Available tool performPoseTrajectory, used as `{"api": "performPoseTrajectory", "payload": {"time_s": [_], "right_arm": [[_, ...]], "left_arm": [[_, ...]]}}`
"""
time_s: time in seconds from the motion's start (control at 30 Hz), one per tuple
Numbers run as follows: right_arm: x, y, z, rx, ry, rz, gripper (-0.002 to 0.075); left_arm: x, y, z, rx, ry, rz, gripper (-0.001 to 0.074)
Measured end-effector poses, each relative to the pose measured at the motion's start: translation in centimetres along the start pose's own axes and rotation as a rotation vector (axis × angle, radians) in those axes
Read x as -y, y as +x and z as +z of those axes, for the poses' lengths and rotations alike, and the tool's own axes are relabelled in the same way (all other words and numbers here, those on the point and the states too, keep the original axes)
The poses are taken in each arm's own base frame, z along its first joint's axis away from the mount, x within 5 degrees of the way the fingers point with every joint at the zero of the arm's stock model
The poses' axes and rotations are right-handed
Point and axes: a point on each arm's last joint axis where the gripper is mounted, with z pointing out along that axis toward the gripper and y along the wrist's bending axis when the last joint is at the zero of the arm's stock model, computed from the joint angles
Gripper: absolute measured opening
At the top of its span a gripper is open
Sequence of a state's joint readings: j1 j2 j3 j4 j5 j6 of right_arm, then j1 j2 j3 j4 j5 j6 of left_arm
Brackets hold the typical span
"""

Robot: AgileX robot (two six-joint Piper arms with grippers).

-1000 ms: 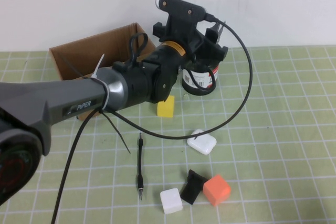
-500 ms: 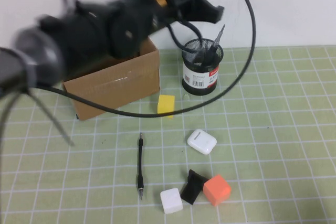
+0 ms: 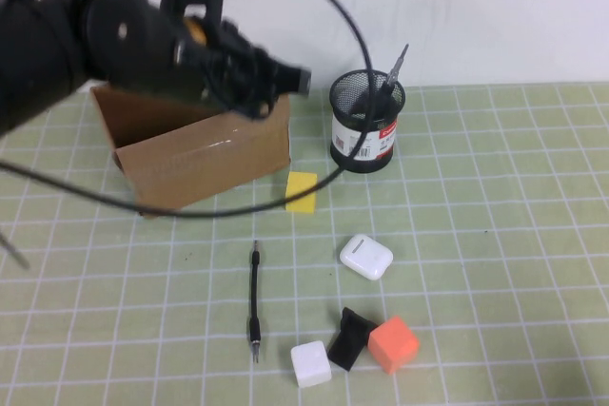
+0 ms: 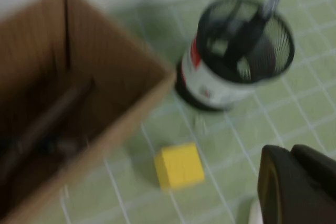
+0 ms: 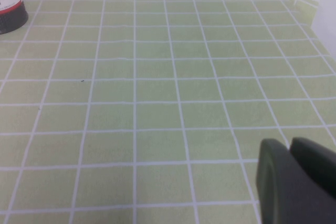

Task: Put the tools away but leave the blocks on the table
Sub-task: Pick up the long Screwdriver from the table

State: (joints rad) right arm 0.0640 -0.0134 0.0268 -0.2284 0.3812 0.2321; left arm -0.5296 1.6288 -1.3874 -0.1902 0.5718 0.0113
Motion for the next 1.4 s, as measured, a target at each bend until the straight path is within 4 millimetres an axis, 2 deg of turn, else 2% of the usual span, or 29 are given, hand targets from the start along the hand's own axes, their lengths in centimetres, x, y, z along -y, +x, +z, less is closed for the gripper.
{"api": "performPoseTrajectory", "payload": {"time_s": [0.23, 0.33, 0.63, 0.93, 1.17, 1.4], "right_arm": [[0.0, 0.0, 0.0, 0.0, 0.0, 0.0, -0.0007], [0.0, 0.0, 0.0, 0.0, 0.0, 0.0, -0.0007], [0.0, 0.0, 0.0, 0.0, 0.0, 0.0, -0.0007], [0.0, 0.0, 0.0, 0.0, 0.0, 0.0, -0.0007], [0.0, 0.0, 0.0, 0.0, 0.0, 0.0, -0.0007], [0.0, 0.0, 0.0, 0.0, 0.0, 0.0, -0.0007]], "left_arm": [[-0.6, 4.1, 0.4, -0.097, -0.016, -0.137, 0.0], [-0.8, 5.2, 0.8, -0.134, -0.025, -0.192, 0.0], [-1.0, 6.1, 1.9, -0.179, -0.036, -0.246, 0.0], [-1.5, 7.9, 5.3, -0.277, -0.051, -0.287, 0.0004], [-1.8, 9.5, 7.2, -0.374, -0.072, -0.33, 0.012], [-2.4, 10.5, 8.2, -0.43, -0.123, -0.326, 0.0144]]}}
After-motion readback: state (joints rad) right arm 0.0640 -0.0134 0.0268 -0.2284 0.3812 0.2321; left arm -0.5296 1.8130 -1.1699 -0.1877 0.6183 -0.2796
